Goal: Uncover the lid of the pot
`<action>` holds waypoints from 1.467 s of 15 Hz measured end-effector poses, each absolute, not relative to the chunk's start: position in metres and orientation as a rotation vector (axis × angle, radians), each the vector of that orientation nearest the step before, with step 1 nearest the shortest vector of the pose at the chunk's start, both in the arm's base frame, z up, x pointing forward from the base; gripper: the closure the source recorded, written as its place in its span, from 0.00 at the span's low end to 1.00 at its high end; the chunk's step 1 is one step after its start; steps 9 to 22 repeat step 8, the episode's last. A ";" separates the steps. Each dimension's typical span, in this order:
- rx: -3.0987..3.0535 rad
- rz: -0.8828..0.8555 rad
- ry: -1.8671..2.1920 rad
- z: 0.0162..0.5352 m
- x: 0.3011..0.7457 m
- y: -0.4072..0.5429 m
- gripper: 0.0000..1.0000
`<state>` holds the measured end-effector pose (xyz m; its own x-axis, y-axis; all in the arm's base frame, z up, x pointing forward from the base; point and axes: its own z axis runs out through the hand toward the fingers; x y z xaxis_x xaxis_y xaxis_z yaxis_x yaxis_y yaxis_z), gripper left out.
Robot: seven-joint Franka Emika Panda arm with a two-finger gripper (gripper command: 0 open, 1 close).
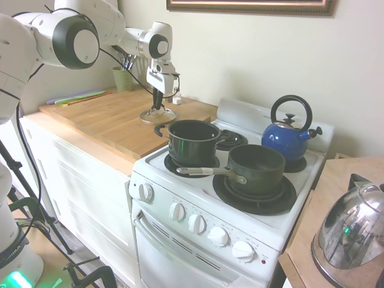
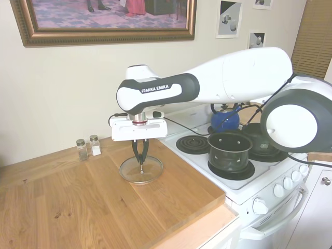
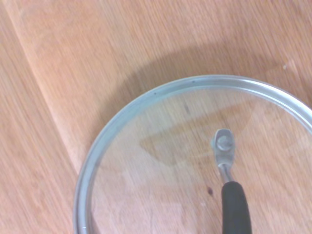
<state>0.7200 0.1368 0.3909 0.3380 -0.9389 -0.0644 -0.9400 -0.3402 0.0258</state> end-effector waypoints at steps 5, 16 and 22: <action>-2.551 0.080 1.794 0.402 0.719 0.137 0.00; -2.536 0.005 1.791 0.439 0.709 0.146 0.00; -2.536 0.005 1.791 0.439 0.709 0.146 0.00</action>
